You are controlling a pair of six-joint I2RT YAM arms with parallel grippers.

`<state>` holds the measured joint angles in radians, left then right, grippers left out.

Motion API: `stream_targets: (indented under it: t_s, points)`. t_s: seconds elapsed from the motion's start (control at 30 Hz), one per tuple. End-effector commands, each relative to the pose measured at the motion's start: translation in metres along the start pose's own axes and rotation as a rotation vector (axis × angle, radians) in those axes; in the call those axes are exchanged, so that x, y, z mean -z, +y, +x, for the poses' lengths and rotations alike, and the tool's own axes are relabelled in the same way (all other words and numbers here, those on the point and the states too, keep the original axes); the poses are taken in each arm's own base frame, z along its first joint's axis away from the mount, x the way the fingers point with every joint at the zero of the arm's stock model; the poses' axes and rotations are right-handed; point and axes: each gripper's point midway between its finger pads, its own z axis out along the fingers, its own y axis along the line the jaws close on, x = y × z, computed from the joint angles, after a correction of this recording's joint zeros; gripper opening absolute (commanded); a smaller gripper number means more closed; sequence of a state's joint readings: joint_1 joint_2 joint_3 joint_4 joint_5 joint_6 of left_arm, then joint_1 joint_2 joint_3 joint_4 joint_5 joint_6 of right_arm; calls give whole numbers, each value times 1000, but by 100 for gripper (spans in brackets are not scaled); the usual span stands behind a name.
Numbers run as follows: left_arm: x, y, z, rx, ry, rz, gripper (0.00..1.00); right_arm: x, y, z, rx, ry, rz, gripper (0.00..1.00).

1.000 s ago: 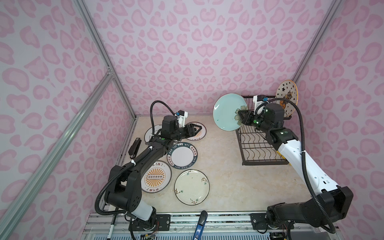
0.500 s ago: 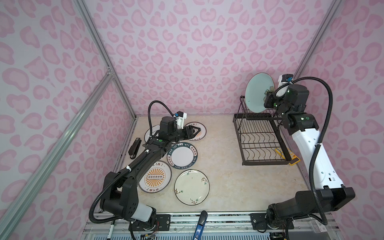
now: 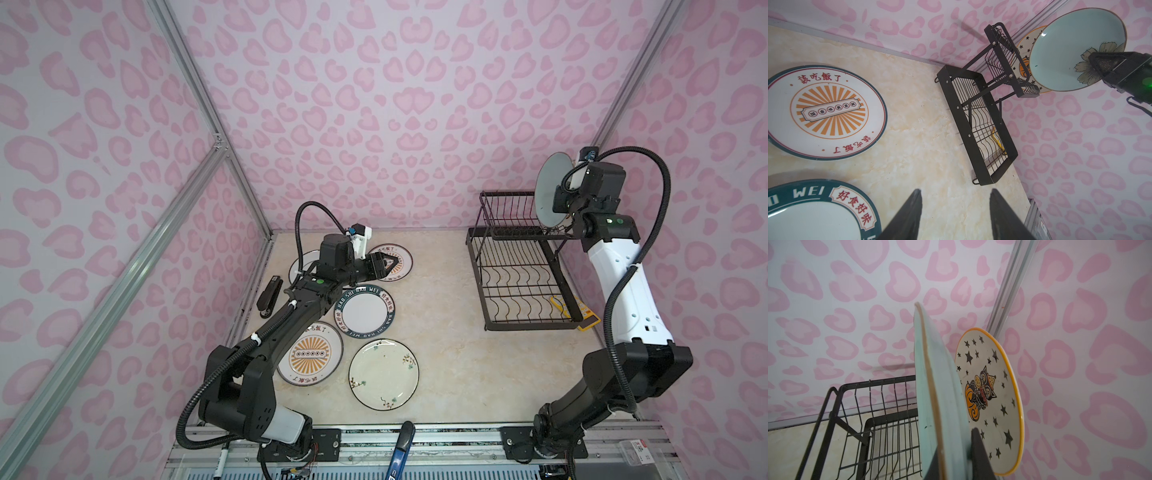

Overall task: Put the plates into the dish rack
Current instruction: 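Carry the green plate over the rack's far end with the right gripper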

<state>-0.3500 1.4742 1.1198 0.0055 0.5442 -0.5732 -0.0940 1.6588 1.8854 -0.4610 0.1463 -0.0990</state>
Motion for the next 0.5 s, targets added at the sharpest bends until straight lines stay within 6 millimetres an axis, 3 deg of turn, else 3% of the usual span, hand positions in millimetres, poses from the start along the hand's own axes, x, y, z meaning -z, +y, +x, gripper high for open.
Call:
stream_targets:
  t_s: [0.0, 0.47]
  points:
    - [7, -2, -8, -27, -54, -13, 55, -6, -14, -34, -6, -133, 40, 0]
    - [3, 13, 0, -32, -49, -53, 53, -29, -19, -49, 107, -201, 64, 0]
